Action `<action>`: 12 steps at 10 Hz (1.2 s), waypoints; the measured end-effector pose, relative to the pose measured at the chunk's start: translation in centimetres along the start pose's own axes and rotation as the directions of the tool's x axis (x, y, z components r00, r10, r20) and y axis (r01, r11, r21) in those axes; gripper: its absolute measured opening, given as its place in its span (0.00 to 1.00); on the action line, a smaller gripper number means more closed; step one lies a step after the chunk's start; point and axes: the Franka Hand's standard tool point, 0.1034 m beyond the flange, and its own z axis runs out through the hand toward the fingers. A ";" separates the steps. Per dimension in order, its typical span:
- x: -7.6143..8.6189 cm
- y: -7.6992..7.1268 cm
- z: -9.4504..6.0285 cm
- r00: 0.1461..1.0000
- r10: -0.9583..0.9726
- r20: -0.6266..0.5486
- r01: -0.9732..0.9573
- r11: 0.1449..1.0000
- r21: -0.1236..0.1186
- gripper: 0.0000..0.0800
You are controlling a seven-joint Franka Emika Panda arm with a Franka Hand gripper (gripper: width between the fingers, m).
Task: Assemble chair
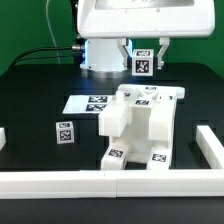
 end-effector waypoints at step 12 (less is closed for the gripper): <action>-0.3 -3.5 3.0 0.997 -0.028 -0.066 0.028 1.000 -0.004 0.35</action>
Offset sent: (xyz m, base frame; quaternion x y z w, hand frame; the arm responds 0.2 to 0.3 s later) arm 0.0233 0.0208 0.0007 -0.0011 0.0516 0.0238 0.9984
